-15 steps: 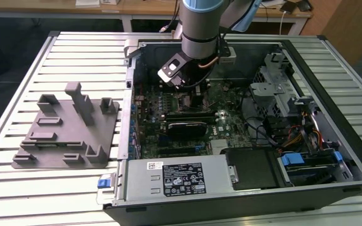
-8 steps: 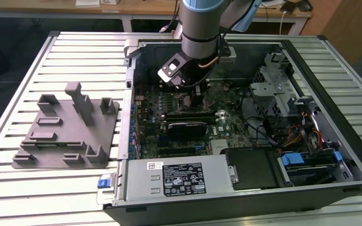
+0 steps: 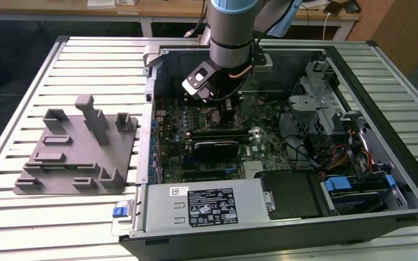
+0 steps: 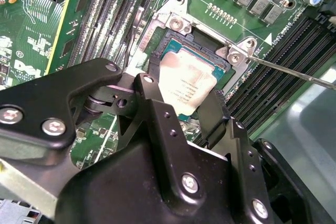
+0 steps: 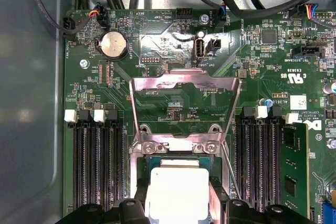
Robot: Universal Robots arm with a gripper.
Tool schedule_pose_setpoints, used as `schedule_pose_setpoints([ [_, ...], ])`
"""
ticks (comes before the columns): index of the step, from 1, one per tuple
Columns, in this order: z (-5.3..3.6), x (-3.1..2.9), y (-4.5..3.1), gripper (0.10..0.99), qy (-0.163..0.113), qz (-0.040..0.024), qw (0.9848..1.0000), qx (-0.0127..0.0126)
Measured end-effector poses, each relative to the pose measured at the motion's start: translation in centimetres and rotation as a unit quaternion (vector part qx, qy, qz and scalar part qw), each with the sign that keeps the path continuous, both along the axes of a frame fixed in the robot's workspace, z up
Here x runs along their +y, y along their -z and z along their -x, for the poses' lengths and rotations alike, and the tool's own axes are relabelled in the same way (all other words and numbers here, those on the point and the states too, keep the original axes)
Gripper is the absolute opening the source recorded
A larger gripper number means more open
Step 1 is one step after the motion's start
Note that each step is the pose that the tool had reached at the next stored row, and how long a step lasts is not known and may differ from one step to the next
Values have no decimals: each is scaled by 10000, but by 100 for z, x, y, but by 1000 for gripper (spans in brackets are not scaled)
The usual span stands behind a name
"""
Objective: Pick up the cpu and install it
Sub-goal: 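Place the cpu into insertion slot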
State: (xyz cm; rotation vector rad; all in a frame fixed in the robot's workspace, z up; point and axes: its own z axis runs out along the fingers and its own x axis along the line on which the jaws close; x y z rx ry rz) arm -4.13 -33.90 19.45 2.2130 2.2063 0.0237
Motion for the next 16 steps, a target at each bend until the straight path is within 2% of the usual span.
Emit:
schedule_pose_setpoints([
  [16, 22, 0, 0, 529, 37, -6, 10000, 0],
])
